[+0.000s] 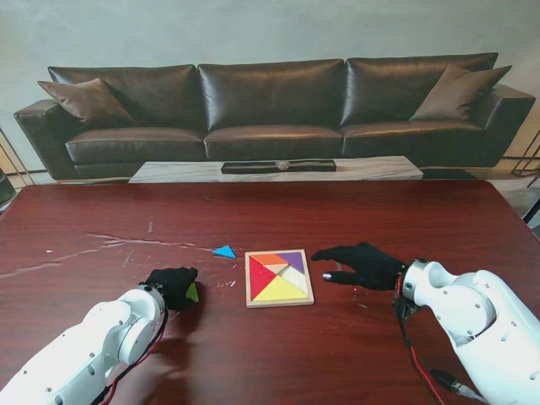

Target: Assemble the tangram pieces into a square

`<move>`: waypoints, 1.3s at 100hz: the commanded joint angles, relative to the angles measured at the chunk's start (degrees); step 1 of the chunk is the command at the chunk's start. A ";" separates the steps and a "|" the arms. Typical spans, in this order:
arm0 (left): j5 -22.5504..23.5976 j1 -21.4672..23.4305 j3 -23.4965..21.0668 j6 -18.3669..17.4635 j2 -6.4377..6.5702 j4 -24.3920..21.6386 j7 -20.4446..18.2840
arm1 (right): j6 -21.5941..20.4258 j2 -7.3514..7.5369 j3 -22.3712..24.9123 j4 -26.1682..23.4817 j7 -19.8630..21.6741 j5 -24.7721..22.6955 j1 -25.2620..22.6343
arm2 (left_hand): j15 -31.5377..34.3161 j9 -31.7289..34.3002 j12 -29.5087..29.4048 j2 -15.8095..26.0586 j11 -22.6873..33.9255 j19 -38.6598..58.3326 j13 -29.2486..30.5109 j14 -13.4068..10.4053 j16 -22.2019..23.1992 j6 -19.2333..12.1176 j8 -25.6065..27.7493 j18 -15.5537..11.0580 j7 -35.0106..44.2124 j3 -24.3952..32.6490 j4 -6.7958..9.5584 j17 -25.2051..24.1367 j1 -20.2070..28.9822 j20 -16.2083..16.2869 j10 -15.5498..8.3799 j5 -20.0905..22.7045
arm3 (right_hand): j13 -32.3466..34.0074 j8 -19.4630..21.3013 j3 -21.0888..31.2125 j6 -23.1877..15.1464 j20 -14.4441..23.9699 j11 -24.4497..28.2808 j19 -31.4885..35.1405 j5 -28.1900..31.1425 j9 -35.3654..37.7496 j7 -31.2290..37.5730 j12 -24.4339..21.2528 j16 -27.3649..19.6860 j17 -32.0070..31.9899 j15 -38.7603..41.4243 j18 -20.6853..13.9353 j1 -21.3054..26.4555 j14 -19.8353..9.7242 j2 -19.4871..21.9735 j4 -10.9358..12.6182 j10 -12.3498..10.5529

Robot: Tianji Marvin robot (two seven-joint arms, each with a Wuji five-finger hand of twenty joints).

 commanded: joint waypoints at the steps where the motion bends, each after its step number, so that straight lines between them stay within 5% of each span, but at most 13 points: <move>1: -0.62 2.75 2.42 -0.52 0.16 6.34 -2.36 | 0.08 -0.03 -0.04 -0.41 0.20 -0.29 -0.29 | 1.57 8.60 5.82 -4.49 15.51 2.81 1.16 -2.14 0.09 -16.01 10.77 -1.04 22.25 -6.44 7.33 1.91 12.31 1.25 -12.49 2.65 | 0.82 0.07 0.11 -1.26 -0.16 0.52 0.01 -0.72 0.76 -0.03 0.43 0.71 -0.65 -0.10 0.45 0.01 -0.32 1.33 1.36 -0.06; 26: -2.46 1.42 3.82 -0.59 -0.01 8.53 -0.77 | 0.16 0.03 -0.05 -0.37 0.55 -0.18 -0.06 | 5.76 12.63 6.61 -4.66 21.80 6.66 3.84 -3.75 -0.86 -21.27 30.49 1.94 24.58 -6.38 7.84 4.34 12.92 0.80 -18.38 9.09 | 0.89 0.07 0.11 -1.24 -0.14 0.55 0.03 -0.69 0.79 -0.01 0.45 0.73 -0.58 -0.10 0.50 -0.01 -0.23 1.32 1.35 -0.12; 51: -3.27 1.13 4.20 -0.39 -0.11 9.47 0.05 | 0.27 0.07 -0.31 -0.33 0.85 0.07 0.21 | 3.64 14.53 4.38 -5.55 22.96 5.09 4.57 -2.37 -3.26 -26.16 37.06 8.25 29.05 -5.54 8.10 4.61 11.52 -2.54 -20.14 19.42 | 0.92 0.07 0.12 -1.33 -0.13 0.52 0.05 -0.69 0.71 0.00 0.43 0.75 -0.55 -0.12 0.55 0.01 -0.16 1.27 1.36 -0.05; 56: -3.29 0.93 4.59 0.02 -0.12 9.67 0.16 | 0.27 0.07 -0.32 -0.34 0.87 0.06 0.24 | -0.75 11.27 2.39 -5.73 19.57 2.56 2.12 1.40 -4.98 -26.29 37.07 10.72 29.27 -6.62 7.81 3.32 11.16 -4.04 -18.05 19.71 | 0.93 0.07 0.12 -1.36 -0.13 0.51 0.05 -0.67 0.68 0.01 0.43 0.76 -0.56 -0.12 0.54 0.01 -0.13 1.25 1.35 -0.06; 60: -3.19 0.68 5.08 1.01 -0.01 9.33 -1.09 | 0.28 0.08 -0.32 -0.36 0.91 0.05 0.26 | -6.46 6.73 1.15 -5.11 13.61 2.22 -0.93 4.74 -6.41 -26.09 37.07 9.77 29.17 -7.11 7.87 2.37 10.28 -3.87 -15.11 19.46 | 0.92 0.07 0.11 -1.34 -0.13 0.49 0.05 -0.72 0.64 -0.01 0.42 0.76 -0.55 -0.13 0.56 0.01 -0.10 1.23 1.35 -0.05; 66: -3.09 0.34 5.55 1.49 0.16 9.26 -2.46 | 0.34 0.09 -0.33 -0.39 1.01 0.06 0.28 | -14.18 -1.35 -8.30 -3.47 2.25 0.57 -4.42 8.36 -9.04 -24.98 37.07 8.00 29.16 -0.95 9.18 1.03 4.78 -3.49 -6.35 19.64 | 0.98 0.07 0.12 -1.36 -0.12 0.51 0.06 -0.67 0.69 0.01 0.43 0.77 -0.52 -0.11 0.60 0.01 -0.07 1.24 1.35 -0.11; 78: -3.48 -0.02 6.00 1.73 0.26 9.38 -3.44 | 0.43 0.10 -0.35 -0.39 1.12 0.15 0.31 | -19.92 0.54 -22.17 -3.21 -13.98 -0.31 -1.35 9.47 -14.26 -24.37 37.07 6.41 29.19 -1.07 9.11 0.81 4.89 -4.25 1.29 19.52 | 1.04 0.07 0.12 -1.34 -0.10 0.50 0.10 -0.67 0.63 0.01 0.43 0.79 -0.45 -0.11 0.71 0.04 0.01 1.18 1.35 -0.07; 86: -3.40 -0.05 6.04 1.69 0.28 9.40 -3.46 | 0.49 0.09 -0.38 -0.35 1.12 0.19 0.36 | -23.49 5.34 -27.68 -3.01 -18.40 -1.11 1.74 11.51 -17.58 -23.67 37.07 7.24 29.38 -1.57 9.38 1.07 6.02 -5.23 1.37 19.33 | 1.02 0.06 0.13 -1.37 -0.09 0.49 0.11 -0.68 0.63 0.00 0.42 0.79 -0.45 -0.14 0.72 0.07 0.01 1.14 1.36 -0.03; 96: -3.54 -0.08 6.03 1.43 0.16 9.81 -2.44 | 0.43 0.09 -0.43 -0.28 1.06 0.11 0.44 | -25.49 13.51 -29.54 -2.66 -17.66 -0.70 7.70 11.21 -19.96 -22.84 37.07 7.27 29.97 -2.42 10.48 3.58 8.83 -6.39 -2.03 19.66 | 0.98 0.06 0.14 -1.30 -0.09 0.49 0.11 -0.72 0.61 -0.01 0.42 0.79 -0.46 -0.16 0.70 0.12 -0.09 1.06 1.36 -0.04; 104: -4.03 -0.09 6.06 1.19 -0.18 10.79 0.45 | 0.43 0.08 -0.48 -0.20 1.01 0.09 0.49 | -23.38 24.71 -13.56 -4.50 -23.55 0.53 11.68 9.67 -18.39 -22.66 37.07 7.03 30.10 -14.73 10.34 5.64 20.51 -8.05 -6.75 20.17 | 0.94 0.06 0.12 -1.36 -0.09 0.52 0.10 -0.71 0.62 0.00 0.43 0.79 -0.49 -0.18 0.71 0.13 -0.04 0.95 1.35 -0.09; 116: -5.31 -0.85 6.77 1.70 -0.32 11.16 0.11 | 0.54 0.07 -0.46 -0.16 0.99 0.01 0.50 | -20.31 21.63 -6.88 -3.90 -18.47 -1.69 8.91 9.07 -14.37 -18.37 37.07 7.19 26.79 -16.00 10.43 3.73 21.47 -7.51 -7.97 13.45 | 0.96 0.06 0.07 -1.35 -0.10 0.54 0.10 -0.74 0.62 0.00 0.44 0.79 -0.48 -0.17 0.65 0.12 -0.08 0.71 1.35 -0.11; 126: -5.89 -1.33 7.25 2.09 -0.21 10.83 -1.57 | 0.56 0.05 -0.33 -0.18 0.88 -0.06 0.40 | -17.32 17.02 -6.97 -3.42 -12.17 -2.67 6.55 9.14 -11.05 -14.01 33.84 7.29 20.84 -16.14 10.06 2.41 20.18 -6.19 -8.51 1.21 | 0.98 0.08 0.06 -1.32 -0.11 0.56 0.08 -0.69 0.63 0.05 0.45 0.80 -0.52 -0.16 0.63 0.08 -0.10 0.57 1.35 -0.06; 130: -5.90 -1.46 7.35 2.03 -0.16 10.79 -1.93 | 0.53 0.05 -0.29 -0.18 0.84 -0.10 0.37 | -16.72 15.46 -8.26 -3.05 -9.69 -2.85 6.16 8.72 -10.40 -13.26 28.52 7.15 19.27 -16.99 10.23 2.19 20.33 -5.80 -9.26 -3.46 | 0.98 0.08 0.09 -1.32 -0.12 0.57 0.07 -0.67 0.63 0.06 0.45 0.79 -0.54 -0.16 0.64 0.09 -0.10 0.59 1.36 -0.03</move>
